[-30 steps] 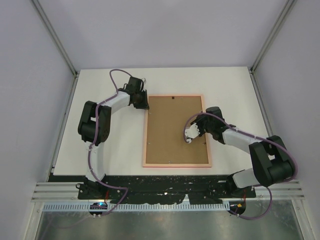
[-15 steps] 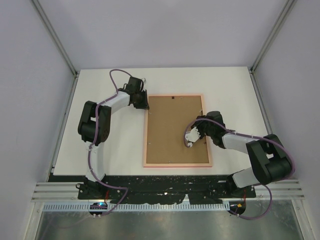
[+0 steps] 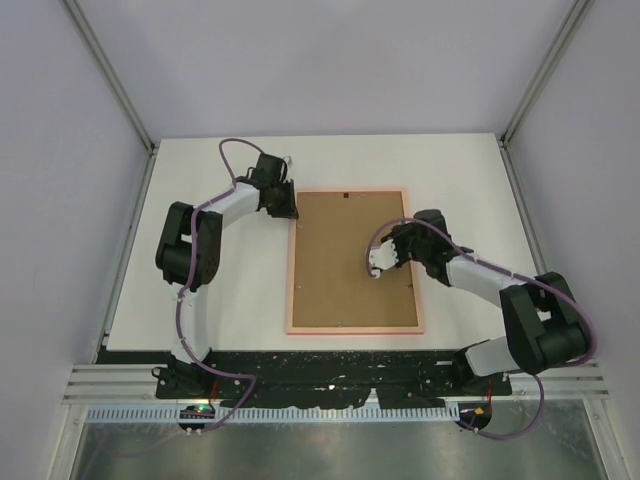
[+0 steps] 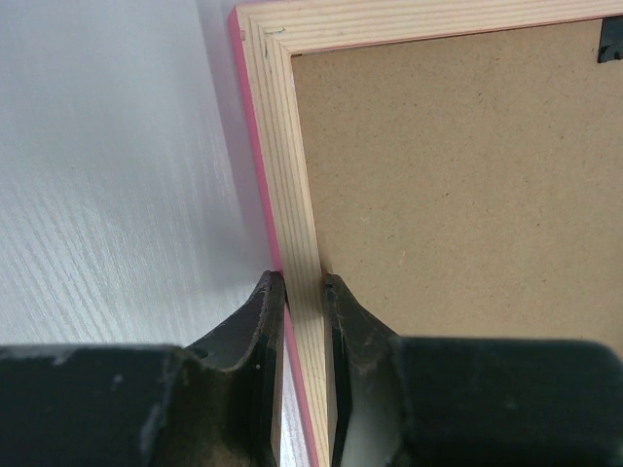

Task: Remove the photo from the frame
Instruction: Release the photo frame item from the photo frame.

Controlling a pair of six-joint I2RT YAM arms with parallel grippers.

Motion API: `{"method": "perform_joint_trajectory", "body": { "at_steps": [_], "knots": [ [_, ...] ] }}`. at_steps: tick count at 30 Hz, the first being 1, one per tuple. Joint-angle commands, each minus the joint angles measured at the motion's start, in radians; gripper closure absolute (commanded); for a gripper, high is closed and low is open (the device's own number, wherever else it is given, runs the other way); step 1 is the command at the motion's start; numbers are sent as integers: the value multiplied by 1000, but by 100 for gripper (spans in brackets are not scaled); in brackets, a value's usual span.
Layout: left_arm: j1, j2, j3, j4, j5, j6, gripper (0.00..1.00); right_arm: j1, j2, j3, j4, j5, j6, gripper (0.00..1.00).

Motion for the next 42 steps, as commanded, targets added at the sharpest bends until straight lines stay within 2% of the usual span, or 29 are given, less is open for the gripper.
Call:
{"method": "perform_joint_trajectory", "body": {
  "at_steps": [1, 9, 15, 42],
  "knots": [
    [7, -21, -13, -2, 31, 25, 100, -2, -73, 226, -282, -69, 319, 92],
    [7, -23, -15, -2, 31, 25, 100, -4, -111, 295, -350, -115, 473, 92],
    [7, -21, -15, 0, 31, 25, 100, -4, -110, 255, -350, -78, 399, 92],
    [7, -21, -15, 0, 33, 25, 100, -2, 70, 117, -71, 63, 151, 92]
  ]
}}
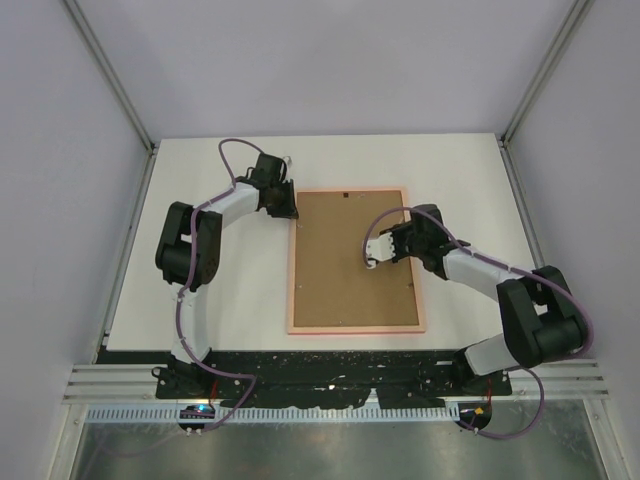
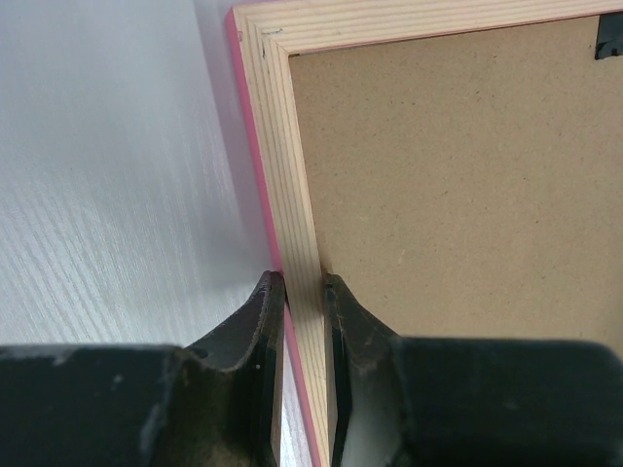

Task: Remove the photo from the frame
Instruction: Release the photo frame item from the photo frame.

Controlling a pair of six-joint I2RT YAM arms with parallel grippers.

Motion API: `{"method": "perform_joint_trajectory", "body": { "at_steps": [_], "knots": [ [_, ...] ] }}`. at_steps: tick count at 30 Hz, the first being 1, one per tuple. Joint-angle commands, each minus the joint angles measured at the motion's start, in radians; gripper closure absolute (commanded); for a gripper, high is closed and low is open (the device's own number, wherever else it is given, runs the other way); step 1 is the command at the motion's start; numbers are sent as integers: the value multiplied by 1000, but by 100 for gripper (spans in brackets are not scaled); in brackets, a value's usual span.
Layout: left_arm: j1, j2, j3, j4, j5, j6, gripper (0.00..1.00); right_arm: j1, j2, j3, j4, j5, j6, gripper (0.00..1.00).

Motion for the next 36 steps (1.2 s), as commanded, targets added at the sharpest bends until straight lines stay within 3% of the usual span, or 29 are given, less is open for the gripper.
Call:
{"method": "perform_joint_trajectory", "body": {
  "at_steps": [1, 12, 22, 30, 36],
  "knots": [
    [3, -23, -13, -2, 27, 25, 100, 0, 49, -24, 101, 40, -59, 92],
    [3, -18, -10, -2, 36, 30, 100, 1, 131, -79, 230, 52, -151, 92],
    [1, 14, 56, -48, 36, 62, 100, -29, 108, -46, 163, -104, -218, 92],
    [-3, 37, 107, -82, 33, 86, 100, -80, 170, -9, 161, -138, -361, 92],
    [-3, 54, 134, -102, 43, 111, 100, -79, 245, -26, 345, -131, -419, 92]
  ]
}}
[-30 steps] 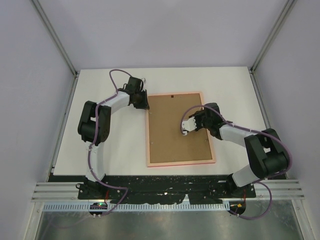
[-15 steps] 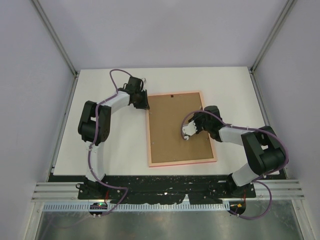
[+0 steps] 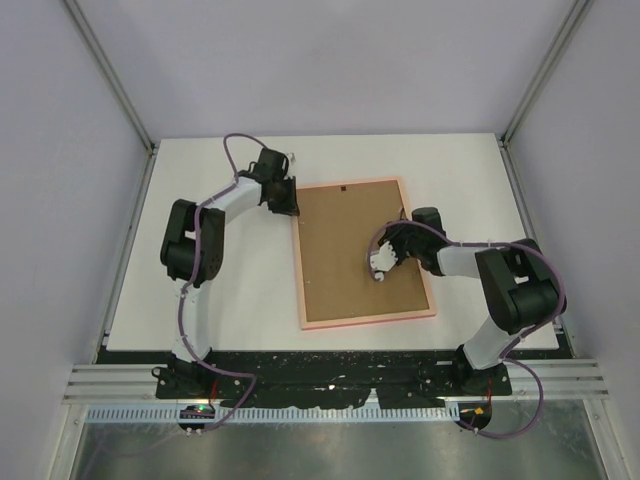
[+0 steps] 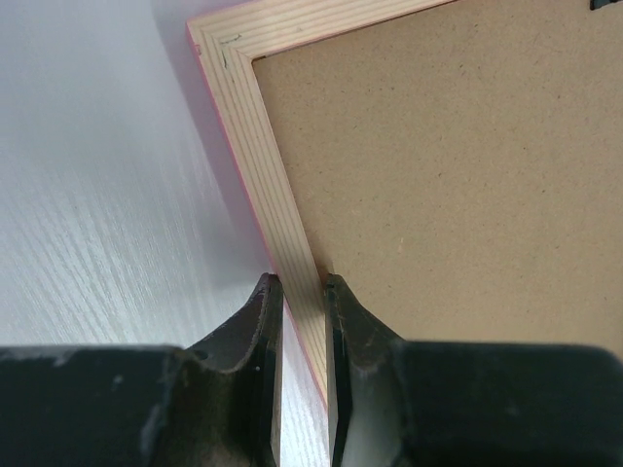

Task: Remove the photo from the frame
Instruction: Release the photo frame item from the photo frame.

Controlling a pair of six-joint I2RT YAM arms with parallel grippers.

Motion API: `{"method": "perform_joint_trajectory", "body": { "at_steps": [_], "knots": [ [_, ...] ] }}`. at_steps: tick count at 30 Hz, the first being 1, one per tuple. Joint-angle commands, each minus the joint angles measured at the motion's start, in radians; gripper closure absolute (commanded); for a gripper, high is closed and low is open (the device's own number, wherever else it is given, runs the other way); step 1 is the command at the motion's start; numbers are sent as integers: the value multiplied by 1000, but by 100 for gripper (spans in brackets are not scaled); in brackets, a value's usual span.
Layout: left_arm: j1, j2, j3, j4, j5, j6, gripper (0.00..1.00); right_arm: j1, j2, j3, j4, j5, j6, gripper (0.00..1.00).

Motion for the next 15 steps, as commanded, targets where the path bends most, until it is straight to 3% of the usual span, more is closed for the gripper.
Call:
{"method": "perform_joint_trajectory", "body": {
  "at_steps": [1, 5, 8, 11, 15],
  "knots": [
    [-4, 6, 44, -38, 36, 69, 100, -13, 61, -9, 177, 6, -57, 92],
    [-4, 9, 45, -38, 41, 75, 100, -13, 67, -39, 322, -5, -59, 92],
    [-4, 9, 50, -39, 43, 75, 100, -13, 24, -35, 297, -11, -10, 92],
    [-4, 12, 50, -41, 43, 77, 100, -13, -40, 11, 172, -31, 116, 92],
    [-4, 9, 50, -41, 44, 77, 100, -19, -123, 140, -172, -51, 333, 92]
  ]
}}
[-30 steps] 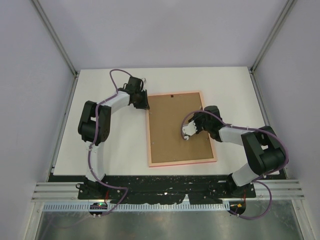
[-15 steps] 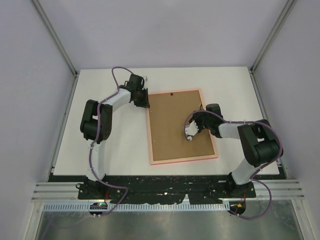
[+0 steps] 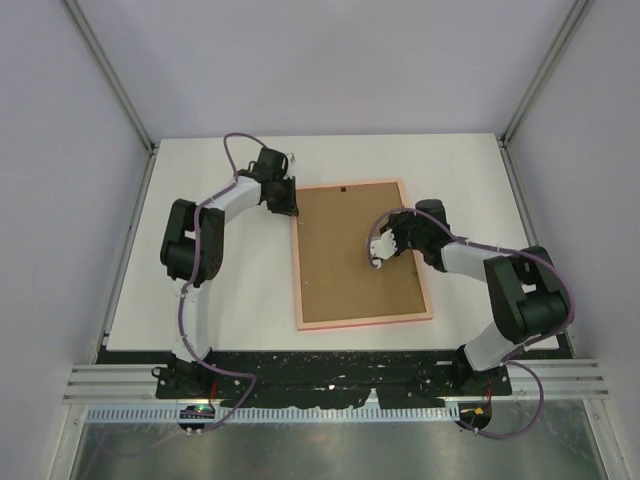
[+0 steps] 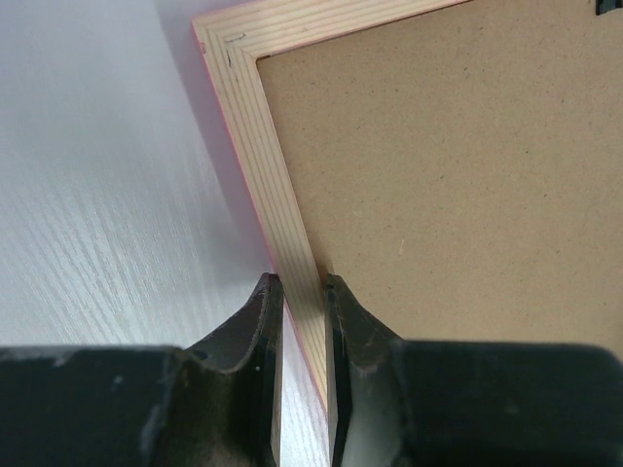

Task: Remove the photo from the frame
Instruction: Release the photo frame item from the photo frame.

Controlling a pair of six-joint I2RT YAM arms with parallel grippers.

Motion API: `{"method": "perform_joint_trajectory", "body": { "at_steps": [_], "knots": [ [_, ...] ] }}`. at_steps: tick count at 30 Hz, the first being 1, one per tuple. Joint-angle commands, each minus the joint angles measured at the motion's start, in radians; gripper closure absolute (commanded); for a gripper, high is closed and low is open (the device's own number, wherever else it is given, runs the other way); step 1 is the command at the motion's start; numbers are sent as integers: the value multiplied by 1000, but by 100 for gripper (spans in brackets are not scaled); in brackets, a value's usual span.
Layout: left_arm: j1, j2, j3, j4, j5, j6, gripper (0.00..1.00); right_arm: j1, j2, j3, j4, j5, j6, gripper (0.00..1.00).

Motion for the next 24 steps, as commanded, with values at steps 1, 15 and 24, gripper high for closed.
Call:
{"method": "perform_joint_trajectory", "body": {
  "at_steps": [1, 15, 24],
  "knots": [
    [-3, 4, 36, -24, 43, 58, 100, -15, -128, 173, -328, -50, 260, 92],
    [-4, -5, 22, -13, 48, 59, 100, -18, -217, 394, -695, -104, 678, 92],
    [-6, -13, 2, 7, 55, 56, 100, -5, -60, 584, -617, 224, 1342, 92]
  ]
}}
